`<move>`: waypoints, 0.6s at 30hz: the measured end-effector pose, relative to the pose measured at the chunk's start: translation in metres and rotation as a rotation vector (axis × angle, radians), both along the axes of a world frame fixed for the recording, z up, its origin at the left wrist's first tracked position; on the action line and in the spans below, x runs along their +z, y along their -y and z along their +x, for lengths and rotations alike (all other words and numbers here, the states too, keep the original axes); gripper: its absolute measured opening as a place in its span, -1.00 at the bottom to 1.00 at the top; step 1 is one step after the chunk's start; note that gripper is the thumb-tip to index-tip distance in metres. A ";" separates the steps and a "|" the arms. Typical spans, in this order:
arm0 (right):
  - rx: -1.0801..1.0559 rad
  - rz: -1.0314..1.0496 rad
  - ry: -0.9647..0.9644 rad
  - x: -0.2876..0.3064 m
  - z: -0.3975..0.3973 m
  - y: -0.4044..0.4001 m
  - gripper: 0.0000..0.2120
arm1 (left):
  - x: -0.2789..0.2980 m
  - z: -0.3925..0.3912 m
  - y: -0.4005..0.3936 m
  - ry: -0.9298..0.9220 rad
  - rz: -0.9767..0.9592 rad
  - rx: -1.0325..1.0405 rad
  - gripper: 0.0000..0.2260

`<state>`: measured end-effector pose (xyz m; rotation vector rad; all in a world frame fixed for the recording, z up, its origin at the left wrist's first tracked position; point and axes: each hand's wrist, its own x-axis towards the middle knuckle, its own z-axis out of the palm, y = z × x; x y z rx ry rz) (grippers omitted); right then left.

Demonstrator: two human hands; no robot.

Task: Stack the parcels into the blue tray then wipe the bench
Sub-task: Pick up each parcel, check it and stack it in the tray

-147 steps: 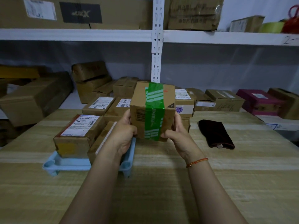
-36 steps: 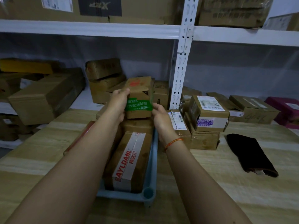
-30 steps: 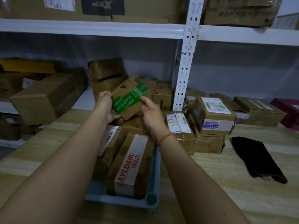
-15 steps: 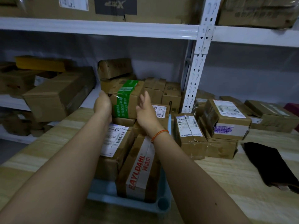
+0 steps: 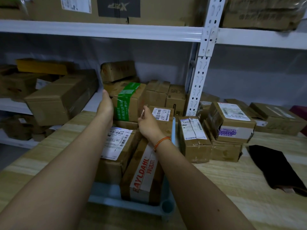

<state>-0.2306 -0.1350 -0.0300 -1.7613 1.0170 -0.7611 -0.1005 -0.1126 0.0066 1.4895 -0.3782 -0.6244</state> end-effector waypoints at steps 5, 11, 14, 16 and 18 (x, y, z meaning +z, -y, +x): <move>-0.216 -0.094 0.039 0.012 -0.034 -0.005 -0.58 | 0.012 -0.008 -0.004 0.143 0.080 0.099 -0.40; -0.519 -0.204 0.126 0.019 -0.084 -0.001 -0.72 | 0.039 -0.066 -0.007 0.521 -0.012 0.274 -0.58; -0.675 -0.277 0.134 0.021 -0.115 0.002 -0.81 | 0.048 -0.111 -0.001 0.600 -0.102 0.197 -0.65; -0.750 -0.305 0.129 0.022 -0.137 0.005 -0.82 | 0.049 -0.143 0.005 0.586 -0.110 0.110 -0.67; -0.824 -0.321 0.096 0.022 -0.161 0.007 -0.79 | 0.043 -0.173 0.012 0.555 -0.094 0.008 -0.68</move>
